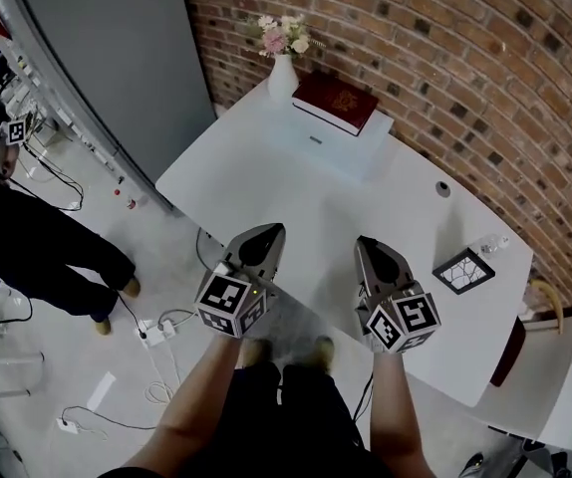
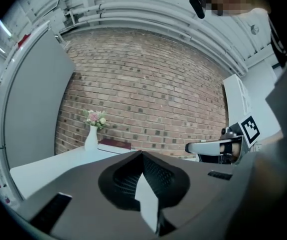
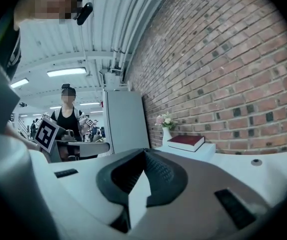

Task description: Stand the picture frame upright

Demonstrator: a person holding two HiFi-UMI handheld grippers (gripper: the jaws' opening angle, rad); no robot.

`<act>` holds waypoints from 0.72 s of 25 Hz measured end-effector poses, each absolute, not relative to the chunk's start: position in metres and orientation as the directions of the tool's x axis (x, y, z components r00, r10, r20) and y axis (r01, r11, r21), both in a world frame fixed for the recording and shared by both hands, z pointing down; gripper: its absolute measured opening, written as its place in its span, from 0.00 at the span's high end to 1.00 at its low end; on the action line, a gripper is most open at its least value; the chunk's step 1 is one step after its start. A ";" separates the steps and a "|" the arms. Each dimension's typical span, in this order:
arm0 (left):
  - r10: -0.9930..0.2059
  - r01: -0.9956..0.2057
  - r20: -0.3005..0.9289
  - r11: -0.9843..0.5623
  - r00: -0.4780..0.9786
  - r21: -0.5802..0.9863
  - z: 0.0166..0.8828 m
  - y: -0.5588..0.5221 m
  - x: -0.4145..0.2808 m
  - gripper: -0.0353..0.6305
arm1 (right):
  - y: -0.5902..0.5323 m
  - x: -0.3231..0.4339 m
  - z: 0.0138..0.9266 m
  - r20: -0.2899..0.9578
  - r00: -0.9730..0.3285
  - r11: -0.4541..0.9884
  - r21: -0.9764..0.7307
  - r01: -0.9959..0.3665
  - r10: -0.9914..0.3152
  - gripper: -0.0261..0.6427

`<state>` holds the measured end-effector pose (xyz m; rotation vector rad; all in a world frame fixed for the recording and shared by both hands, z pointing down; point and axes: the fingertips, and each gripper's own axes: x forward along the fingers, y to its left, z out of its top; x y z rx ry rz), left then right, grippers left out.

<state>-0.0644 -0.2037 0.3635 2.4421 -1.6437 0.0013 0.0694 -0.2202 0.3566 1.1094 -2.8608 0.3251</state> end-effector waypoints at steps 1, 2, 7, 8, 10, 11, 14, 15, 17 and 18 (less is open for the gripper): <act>-0.922 -0.922 0.108 -0.352 0.371 0.162 0.361 -0.201 -0.072 0.95 | -0.220 0.063 0.354 0.126 -0.749 0.729 -0.172 -0.663 -0.651 0.96; -0.927 -0.926 0.105 -0.341 0.360 0.161 0.359 -0.199 -0.078 0.95 | -0.219 0.056 0.352 0.124 -0.757 0.738 -0.169 -0.654 -0.642 0.96; -0.954 -0.950 0.084 -0.275 0.289 0.148 0.346 -0.185 -0.110 0.95 | -0.216 0.026 0.342 0.108 -0.800 0.785 -0.154 -0.600 -0.591 0.96; -0.958 -0.953 0.080 -0.263 0.277 0.148 0.344 -0.182 -0.116 0.95 | -0.215 0.021 0.340 0.105 -0.806 0.792 -0.150 -0.591 -0.582 0.96; -0.964 -0.959 0.072 -0.244 0.256 0.146 0.339 -0.176 -0.125 0.95 | -0.212 0.013 0.336 0.101 -0.816 0.803 -0.146 -0.578 -0.569 0.96; -0.966 -0.961 0.068 -0.236 0.248 0.145 0.337 -0.174 -0.129 0.95 | -0.211 0.009 0.334 0.098 -0.820 0.807 -0.144 -0.573 -0.564 0.96; -0.974 -0.967 0.054 -0.211 0.220 0.140 0.331 -0.168 -0.141 0.95 | -0.210 -0.001 0.328 0.084 -0.833 0.822 -0.139 -0.553 -0.546 0.96; -0.976 -0.970 0.048 -0.202 0.211 0.138 0.329 -0.166 -0.145 0.95 | -0.209 -0.005 0.326 0.080 -0.838 0.827 -0.137 -0.545 -0.540 0.96; -0.980 -0.973 0.038 -0.188 0.195 0.136 0.324 -0.161 -0.154 0.95 | -0.206 -0.013 0.321 0.074 -0.846 0.836 -0.132 -0.533 -0.528 0.96; -0.982 -0.974 0.033 -0.182 0.188 0.135 0.321 -0.159 -0.158 0.95 | -0.205 -0.017 0.319 0.071 -0.849 0.839 -0.130 -0.528 -0.523 0.96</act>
